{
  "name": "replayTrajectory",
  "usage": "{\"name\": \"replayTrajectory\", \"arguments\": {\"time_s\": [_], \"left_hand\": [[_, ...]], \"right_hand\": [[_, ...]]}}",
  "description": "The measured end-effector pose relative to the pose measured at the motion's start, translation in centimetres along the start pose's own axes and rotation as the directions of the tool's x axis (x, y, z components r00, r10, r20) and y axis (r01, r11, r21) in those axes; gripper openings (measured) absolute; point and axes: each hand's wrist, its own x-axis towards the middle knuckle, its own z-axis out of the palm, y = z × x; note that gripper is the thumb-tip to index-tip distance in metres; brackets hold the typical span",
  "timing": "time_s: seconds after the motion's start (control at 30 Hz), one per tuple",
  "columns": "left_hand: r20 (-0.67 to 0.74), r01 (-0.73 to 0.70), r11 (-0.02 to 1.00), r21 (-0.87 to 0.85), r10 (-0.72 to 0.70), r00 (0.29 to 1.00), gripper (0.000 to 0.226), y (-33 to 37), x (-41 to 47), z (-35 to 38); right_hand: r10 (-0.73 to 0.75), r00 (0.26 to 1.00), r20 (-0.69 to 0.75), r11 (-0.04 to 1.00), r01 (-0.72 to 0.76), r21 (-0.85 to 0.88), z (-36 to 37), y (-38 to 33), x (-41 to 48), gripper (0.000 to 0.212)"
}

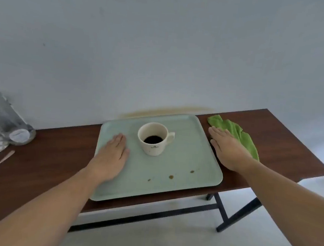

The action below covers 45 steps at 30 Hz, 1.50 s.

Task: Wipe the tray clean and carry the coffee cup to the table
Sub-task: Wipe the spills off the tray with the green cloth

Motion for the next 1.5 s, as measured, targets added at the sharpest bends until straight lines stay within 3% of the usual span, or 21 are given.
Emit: {"name": "replayTrajectory", "arguments": {"time_s": [0.1, 0.47, 0.73, 0.9, 1.07, 1.13, 1.33, 1.43, 1.5], "left_hand": [[-0.078, 0.009, 0.987, 0.159, 0.003, 0.997, 0.073, 0.1, 0.0, 1.3], [-0.124, 0.019, 0.978, 0.21, 0.008, 0.992, 0.072, 1.0, -0.3, 1.1], [-0.142, 0.02, 0.975, 0.22, 0.012, 0.99, 0.073, 1.0, -0.5, 1.3], [-0.137, 0.019, 0.976, 0.217, 0.011, 0.99, 0.074, 1.2, -0.5, 1.2], [-0.136, 0.021, 0.979, 0.202, 0.007, 0.991, 0.076, 1.2, -0.6, 1.2], [-0.142, 0.02, 0.98, 0.199, 0.008, 0.99, 0.076, 1.1, -0.6, 1.3], [-0.151, 0.02, 0.981, 0.191, 0.009, 0.988, 0.076, 1.0, -0.6, 1.3], [-0.155, 0.022, 0.98, 0.198, 0.009, 0.988, 0.076, 1.3, -0.5, 1.3], [-0.152, 0.029, 0.98, 0.195, 0.001, 0.988, 0.076, 1.4, -0.5, 1.1]], "right_hand": [[0.048, 0.999, 0.021, 0.991, -0.045, -0.127, 0.6, 1.3, 0.4, 0.055], [0.28, 0.959, -0.038, 0.942, -0.282, -0.181, 1.5, 1.4, 0.9, 0.056], [0.3, 0.944, -0.14, 0.945, -0.274, 0.178, 0.8, 0.8, 0.1, 0.051], [0.336, 0.933, -0.129, 0.797, -0.209, 0.566, -0.7, -0.5, -1.6, 0.056], [0.297, 0.944, -0.147, 0.645, -0.085, 0.759, -1.5, -6.6, -3.7, 0.035], [0.251, 0.96, -0.122, 0.678, -0.084, 0.73, -0.9, -9.6, -4.6, 0.034], [-0.006, 0.986, 0.166, 0.86, -0.08, 0.504, 0.6, -13.7, -5.9, 0.071], [0.009, 0.994, 0.111, 0.99, -0.025, 0.139, 0.6, -11.1, -4.6, 0.081], [0.036, 0.974, 0.224, 0.998, -0.022, -0.064, 1.8, -10.5, -4.4, 0.085]]}}
